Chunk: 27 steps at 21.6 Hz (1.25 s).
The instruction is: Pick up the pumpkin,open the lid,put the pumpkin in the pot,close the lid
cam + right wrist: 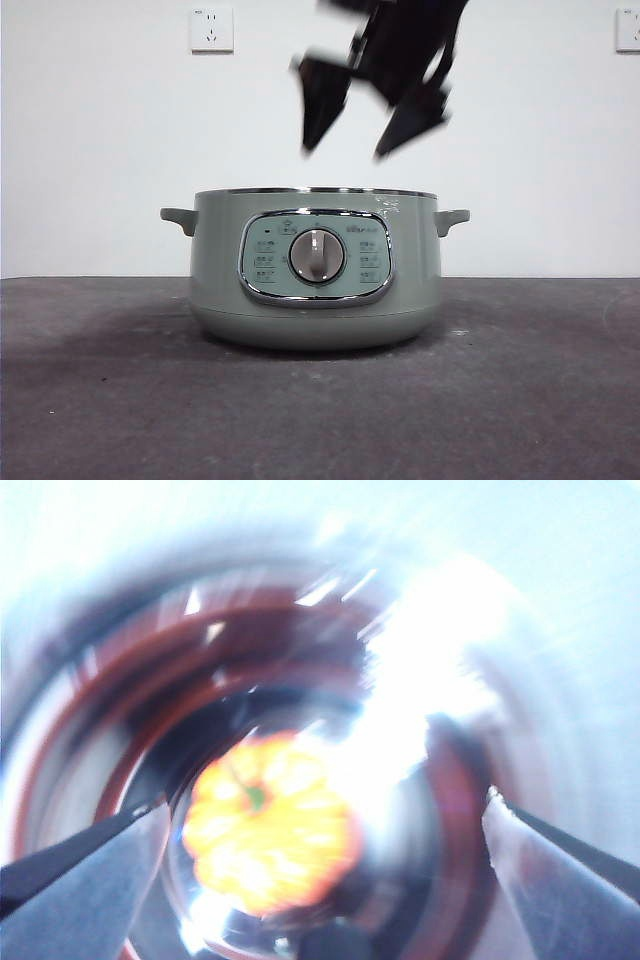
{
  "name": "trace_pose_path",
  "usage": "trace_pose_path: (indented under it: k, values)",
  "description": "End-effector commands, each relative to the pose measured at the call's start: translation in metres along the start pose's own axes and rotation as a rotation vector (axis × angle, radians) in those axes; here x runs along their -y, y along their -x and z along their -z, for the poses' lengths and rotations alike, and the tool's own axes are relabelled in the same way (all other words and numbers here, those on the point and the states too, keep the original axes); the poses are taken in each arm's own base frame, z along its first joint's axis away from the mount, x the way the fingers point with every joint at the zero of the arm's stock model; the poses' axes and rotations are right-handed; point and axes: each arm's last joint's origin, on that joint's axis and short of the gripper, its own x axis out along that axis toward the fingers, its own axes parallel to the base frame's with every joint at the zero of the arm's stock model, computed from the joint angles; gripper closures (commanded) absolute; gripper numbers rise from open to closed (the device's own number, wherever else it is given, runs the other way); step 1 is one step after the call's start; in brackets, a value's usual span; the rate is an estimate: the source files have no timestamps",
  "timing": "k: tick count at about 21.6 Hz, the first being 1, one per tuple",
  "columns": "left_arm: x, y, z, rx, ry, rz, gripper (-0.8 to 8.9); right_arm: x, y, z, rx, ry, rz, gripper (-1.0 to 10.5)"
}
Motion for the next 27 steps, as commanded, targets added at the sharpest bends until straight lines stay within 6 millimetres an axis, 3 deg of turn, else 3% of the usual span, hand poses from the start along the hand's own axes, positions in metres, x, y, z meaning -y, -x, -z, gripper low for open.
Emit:
trace_pose_path:
  k: [1, 5, 10, 17, 27]
  values:
    - [-0.004, -0.013, -0.01, 0.06, -0.038, 0.001, 8.22, 0.007, 0.053, -0.011, 0.074, -0.078, 0.059, 3.5]
    - [-0.017, -0.066, -0.011, 0.026, -0.043, 0.009, 8.22, 0.008, 0.152, -0.009, 0.186, -0.108, 0.077, 3.5]
    - [-0.031, -0.134, -0.002, -0.015, -0.04, 0.03, 8.22, 0.004, 0.221, 0.007, 0.257, -0.112, 0.079, 3.5]
    - [-0.035, -0.189, 0.014, -0.044, -0.037, 0.085, 8.22, 0.001, 0.251, 0.022, 0.259, -0.119, 0.077, 3.5]
    - [-0.032, -0.238, 0.03, -0.036, -0.049, 0.109, 8.22, -0.001, 0.256, 0.03, 0.206, -0.122, 0.071, 3.5]
